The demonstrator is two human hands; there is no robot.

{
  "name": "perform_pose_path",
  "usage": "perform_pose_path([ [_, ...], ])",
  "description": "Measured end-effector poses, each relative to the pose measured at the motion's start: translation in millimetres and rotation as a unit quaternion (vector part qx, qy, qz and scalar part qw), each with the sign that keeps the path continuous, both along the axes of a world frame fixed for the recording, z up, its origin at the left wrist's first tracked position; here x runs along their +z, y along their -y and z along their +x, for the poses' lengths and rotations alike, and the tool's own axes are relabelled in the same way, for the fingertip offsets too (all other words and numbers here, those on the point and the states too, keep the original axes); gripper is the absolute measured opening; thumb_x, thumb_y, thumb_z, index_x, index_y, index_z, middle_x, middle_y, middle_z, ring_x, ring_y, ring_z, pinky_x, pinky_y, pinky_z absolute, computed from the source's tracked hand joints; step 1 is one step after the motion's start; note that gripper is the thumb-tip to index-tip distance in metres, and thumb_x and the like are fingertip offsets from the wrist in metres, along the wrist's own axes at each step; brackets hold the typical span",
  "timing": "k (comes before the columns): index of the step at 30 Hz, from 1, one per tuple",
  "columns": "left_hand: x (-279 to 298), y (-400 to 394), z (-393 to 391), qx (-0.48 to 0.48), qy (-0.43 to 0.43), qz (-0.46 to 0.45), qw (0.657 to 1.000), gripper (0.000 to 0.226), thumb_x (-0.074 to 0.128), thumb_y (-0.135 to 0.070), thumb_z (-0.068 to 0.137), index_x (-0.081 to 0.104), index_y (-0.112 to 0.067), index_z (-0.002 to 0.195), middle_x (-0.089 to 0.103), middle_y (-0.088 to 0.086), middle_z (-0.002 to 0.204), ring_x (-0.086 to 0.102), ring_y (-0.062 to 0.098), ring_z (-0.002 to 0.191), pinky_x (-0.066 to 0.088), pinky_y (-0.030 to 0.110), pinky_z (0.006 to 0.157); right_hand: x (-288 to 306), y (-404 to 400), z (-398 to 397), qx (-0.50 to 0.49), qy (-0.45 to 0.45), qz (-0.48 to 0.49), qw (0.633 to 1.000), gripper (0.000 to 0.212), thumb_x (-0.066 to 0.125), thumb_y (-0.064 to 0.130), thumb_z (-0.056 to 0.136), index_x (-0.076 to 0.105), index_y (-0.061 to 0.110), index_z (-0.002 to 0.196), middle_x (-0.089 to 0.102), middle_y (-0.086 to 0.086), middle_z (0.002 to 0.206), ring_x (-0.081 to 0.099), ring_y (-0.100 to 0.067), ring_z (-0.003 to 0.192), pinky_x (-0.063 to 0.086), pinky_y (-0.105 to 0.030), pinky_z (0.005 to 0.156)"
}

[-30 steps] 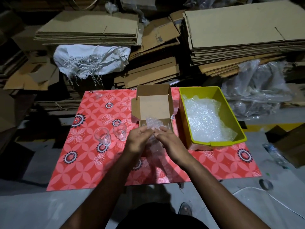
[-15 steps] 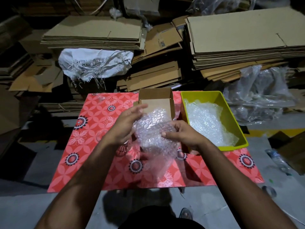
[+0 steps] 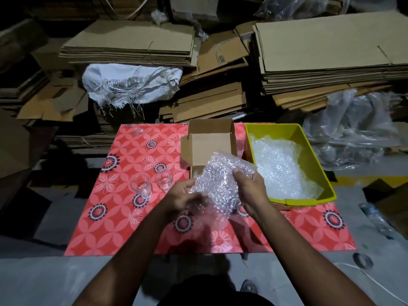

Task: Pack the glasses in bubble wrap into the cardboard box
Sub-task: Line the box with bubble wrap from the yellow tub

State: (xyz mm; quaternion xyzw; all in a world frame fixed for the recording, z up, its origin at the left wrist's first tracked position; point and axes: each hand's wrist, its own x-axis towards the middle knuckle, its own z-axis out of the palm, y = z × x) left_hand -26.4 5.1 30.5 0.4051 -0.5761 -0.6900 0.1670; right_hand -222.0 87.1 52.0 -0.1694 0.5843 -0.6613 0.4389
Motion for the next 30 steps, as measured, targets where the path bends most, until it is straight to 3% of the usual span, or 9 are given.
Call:
perform_pose_path([
  [3, -2, 9, 11, -0.016, 0.020, -0.007, 1.000, 0.084, 0.087, -0.023, 0.073, 0.046, 0.007, 0.140, 0.056, 0.026, 0.137, 0.071, 0.023, 0.103, 0.058, 0.028, 0.084, -3, -1, -8, 0.006, -0.001, 0.005, 1.000, 0.005, 0.062, 0.007, 0.098, 0.063, 0.007, 0.102, 0.072, -0.005, 0.078, 0.068, -0.010, 0.063, 0.053, -0.025, 0.059],
  [6, -10, 13, 17, -0.006, 0.046, -0.006, 0.999, 0.091, 0.090, -0.031, 0.067, 0.046, -0.003, 0.142, 0.053, 0.014, 0.140, 0.065, 0.025, 0.117, 0.053, 0.038, 0.099, -7, -2, -12, 0.008, 0.013, 0.017, 1.000, 0.013, 0.066, 0.000, 0.093, 0.064, 0.009, 0.102, 0.074, -0.010, 0.086, 0.071, -0.015, 0.070, 0.055, -0.026, 0.057],
  [9, -16, 20, 20, 0.054, 0.035, 0.013, 0.998, 0.053, 0.082, -0.012, 0.078, 0.062, -0.006, 0.126, 0.071, 0.020, 0.117, 0.071, 0.025, 0.098, 0.056, 0.030, 0.079, -11, -5, -16, -0.004, 0.032, 0.024, 0.999, 0.021, 0.068, -0.009, 0.087, 0.059, 0.009, 0.095, 0.070, -0.007, 0.078, 0.068, -0.010, 0.058, 0.052, -0.021, 0.049],
  [13, -12, 19, 18, 0.196, -0.043, 0.042, 0.979, 0.026, 0.066, -0.002, 0.091, 0.066, -0.014, 0.114, 0.071, 0.008, 0.103, 0.067, 0.019, 0.079, 0.052, 0.022, 0.059, -24, -9, -15, -0.001, 0.010, 0.046, 0.999, 0.033, 0.073, -0.006, 0.084, 0.060, -0.006, 0.115, 0.071, -0.019, 0.095, 0.069, -0.029, 0.083, 0.058, -0.033, 0.064],
  [18, -41, -2, 11, 0.169, -0.026, 0.173, 0.970, 0.065, 0.079, -0.030, 0.084, 0.050, -0.005, 0.136, 0.062, 0.013, 0.110, 0.063, 0.024, 0.078, 0.053, 0.031, 0.057, -41, -10, -7, -0.068, 0.017, 0.086, 0.994, 0.047, 0.083, 0.007, 0.077, 0.062, 0.000, 0.118, 0.073, -0.016, 0.103, 0.071, -0.027, 0.083, 0.058, -0.031, 0.064],
  [20, -48, -14, 4, 0.178, 0.001, 0.185, 0.967, 0.080, 0.077, -0.015, 0.085, 0.031, -0.003, 0.149, 0.059, 0.020, 0.122, 0.066, 0.029, 0.088, 0.052, 0.036, 0.061, -50, -10, -5, -0.065, 0.023, 0.104, 0.992, 0.063, 0.089, 0.019, 0.066, 0.059, 0.003, 0.120, 0.071, -0.017, 0.105, 0.071, -0.025, 0.080, 0.055, -0.028, 0.060],
  [23, -51, -11, 4, 0.251, 0.028, 0.101, 0.962, 0.085, 0.078, -0.002, 0.081, 0.029, -0.011, 0.150, 0.049, 0.020, 0.138, 0.063, 0.029, 0.102, 0.055, 0.037, 0.072, -50, -10, -9, -0.073, 0.013, 0.114, 0.991, 0.045, 0.082, 0.010, 0.071, 0.063, 0.015, 0.111, 0.073, -0.018, 0.096, 0.068, -0.021, 0.068, 0.050, -0.026, 0.054],
  [26, -42, 4, 13, 0.262, 0.048, -0.019, 0.964, 0.077, 0.080, 0.005, 0.075, 0.041, -0.027, 0.133, 0.046, 0.011, 0.123, 0.053, 0.027, 0.103, 0.057, 0.039, 0.071, -44, -9, -12, -0.086, -0.118, 0.148, 0.978, 0.037, 0.081, 0.019, 0.066, 0.064, 0.026, 0.099, 0.075, -0.009, 0.094, 0.071, -0.029, 0.078, 0.057, -0.038, 0.068],
  [30, -31, 24, 8, 0.215, 0.114, -0.201, 0.949, 0.043, 0.073, 0.007, 0.079, 0.057, -0.021, 0.107, 0.058, 0.005, 0.121, 0.054, 0.007, 0.080, 0.050, 0.016, 0.062, -34, 0, -9, -0.073, -0.349, 0.138, 0.924, 0.037, 0.070, 0.005, 0.079, 0.061, 0.024, 0.109, 0.064, 0.006, 0.078, 0.058, -0.006, 0.060, 0.042, -0.010, 0.058],
])
